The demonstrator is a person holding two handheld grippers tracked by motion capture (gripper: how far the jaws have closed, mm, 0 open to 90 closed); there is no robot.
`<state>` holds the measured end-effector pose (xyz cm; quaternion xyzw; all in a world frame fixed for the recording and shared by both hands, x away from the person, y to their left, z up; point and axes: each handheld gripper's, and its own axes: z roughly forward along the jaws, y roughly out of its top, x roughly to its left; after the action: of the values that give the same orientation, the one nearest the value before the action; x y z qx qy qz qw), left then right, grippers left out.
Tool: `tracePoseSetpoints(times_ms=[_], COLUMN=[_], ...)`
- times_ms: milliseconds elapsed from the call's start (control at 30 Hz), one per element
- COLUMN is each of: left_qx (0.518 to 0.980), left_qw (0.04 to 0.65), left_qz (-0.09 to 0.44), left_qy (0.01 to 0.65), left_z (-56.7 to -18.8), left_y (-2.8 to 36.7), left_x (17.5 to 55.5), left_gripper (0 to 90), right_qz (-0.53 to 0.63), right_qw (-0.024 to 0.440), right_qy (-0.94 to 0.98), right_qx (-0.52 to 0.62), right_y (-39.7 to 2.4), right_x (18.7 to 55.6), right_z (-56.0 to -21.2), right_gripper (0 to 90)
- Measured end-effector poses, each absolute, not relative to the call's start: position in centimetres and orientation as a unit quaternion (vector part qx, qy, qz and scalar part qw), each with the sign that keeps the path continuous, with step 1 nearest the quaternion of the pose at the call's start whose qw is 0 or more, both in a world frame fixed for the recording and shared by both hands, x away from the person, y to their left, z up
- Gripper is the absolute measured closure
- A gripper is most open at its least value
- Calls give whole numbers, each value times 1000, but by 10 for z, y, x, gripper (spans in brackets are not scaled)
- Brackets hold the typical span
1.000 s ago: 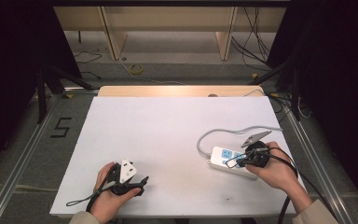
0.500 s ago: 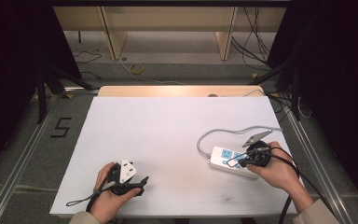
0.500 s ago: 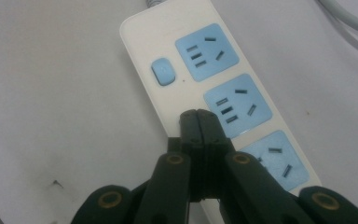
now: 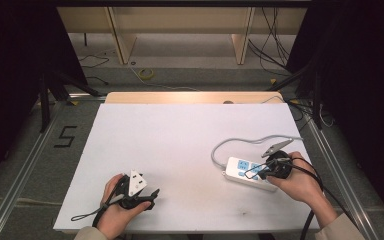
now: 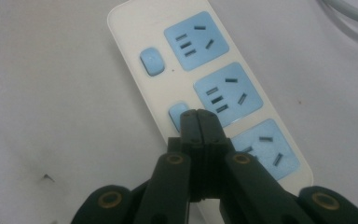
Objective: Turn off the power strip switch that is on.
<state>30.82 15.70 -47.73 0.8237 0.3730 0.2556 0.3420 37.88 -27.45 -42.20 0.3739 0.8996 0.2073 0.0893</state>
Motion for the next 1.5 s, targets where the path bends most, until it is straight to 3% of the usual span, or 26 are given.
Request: tracePoseSetpoints(times_ms=[1500], left_qx=[821], left_qw=[340], left_qz=[259], left_qy=[379], left_z=[-478], left_y=[161], left_x=[310], left_gripper=[251], right_qz=[179], right_qw=[79], right_qy=[899], right_qx=[393], right_y=[-284], right_x=[381], right_z=[-424], right_gripper=[900])
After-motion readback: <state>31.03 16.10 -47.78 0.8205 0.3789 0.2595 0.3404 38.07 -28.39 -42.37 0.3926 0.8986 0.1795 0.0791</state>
